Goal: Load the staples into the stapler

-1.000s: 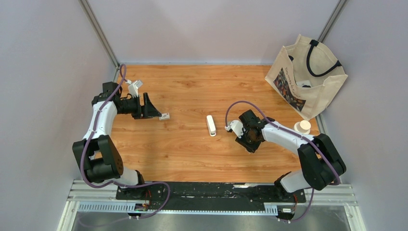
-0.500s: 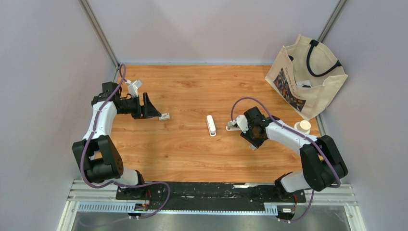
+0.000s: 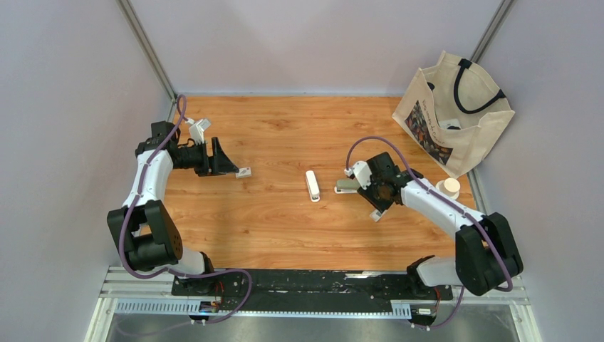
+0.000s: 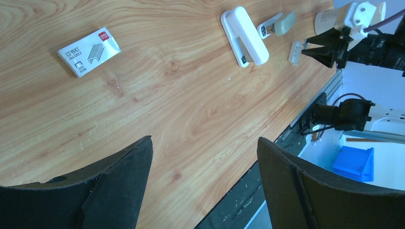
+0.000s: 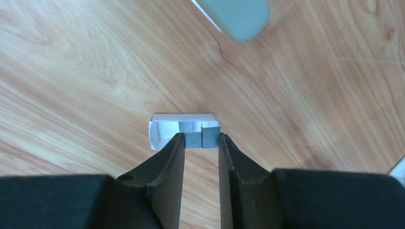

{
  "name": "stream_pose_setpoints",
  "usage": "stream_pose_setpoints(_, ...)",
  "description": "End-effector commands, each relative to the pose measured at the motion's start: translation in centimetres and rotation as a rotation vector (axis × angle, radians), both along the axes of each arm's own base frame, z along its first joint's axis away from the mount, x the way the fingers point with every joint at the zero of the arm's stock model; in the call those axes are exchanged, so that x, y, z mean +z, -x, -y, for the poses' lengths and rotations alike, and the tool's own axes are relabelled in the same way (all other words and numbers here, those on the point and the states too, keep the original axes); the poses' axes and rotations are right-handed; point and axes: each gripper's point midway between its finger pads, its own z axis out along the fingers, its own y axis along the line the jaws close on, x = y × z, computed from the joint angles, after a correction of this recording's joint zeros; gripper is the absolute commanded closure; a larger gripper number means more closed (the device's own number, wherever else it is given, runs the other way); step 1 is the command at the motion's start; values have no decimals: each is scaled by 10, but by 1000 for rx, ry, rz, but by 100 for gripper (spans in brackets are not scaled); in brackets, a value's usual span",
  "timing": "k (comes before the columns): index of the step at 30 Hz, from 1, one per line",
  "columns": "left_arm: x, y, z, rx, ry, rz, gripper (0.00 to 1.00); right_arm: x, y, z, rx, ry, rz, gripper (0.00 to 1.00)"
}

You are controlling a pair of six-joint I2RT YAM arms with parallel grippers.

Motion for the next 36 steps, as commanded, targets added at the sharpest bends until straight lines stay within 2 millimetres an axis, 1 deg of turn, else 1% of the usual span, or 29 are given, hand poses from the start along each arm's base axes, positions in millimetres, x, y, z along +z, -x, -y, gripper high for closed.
stream_pose_setpoints(1, 11, -2, 0, 6, 20, 46, 12, 26, -10, -25, 9, -124, 28, 73)
stream_pose_setpoints(4, 11, -2, 0, 7, 15, 48, 12, 24, -7, -35, 35, -147, 5, 72)
stream_pose_setpoints(6, 11, -2, -1, 8, 13, 49, 12, 23, -2, -46, 70, -164, -13, 72)
stream_pose_setpoints(10, 9, -2, -1, 8, 15, 42, 12, 13, 10, -66, 149, -155, -46, 72)
stream_pose_setpoints(13, 10, -2, -1, 7, 14, 46, 12, 6, 14, -77, 189, -142, -64, 71)
stream_pose_setpoints(16, 12, -2, -1, 7, 10, 53, 12, -1, 16, -84, 209, -134, -81, 71)
stream_pose_setpoints(24, 11, -2, -2, 9, 13, 51, 12, -21, 20, -78, 216, -76, -119, 69)
stream_pose_setpoints(30, 11, -1, -1, 8, 17, 48, 12, -26, 20, -72, 210, -48, -116, 68)
stream_pose_setpoints(32, 11, -1, -1, 9, 17, 49, 12, -29, 21, -69, 209, -36, -123, 65)
stream_pose_setpoints(35, 12, -1, -1, 9, 17, 49, 12, -29, 23, -68, 210, -30, -123, 56)
stream_pose_setpoints(36, 12, -1, -1, 9, 18, 51, 12, -29, 23, -67, 209, -30, -123, 55)
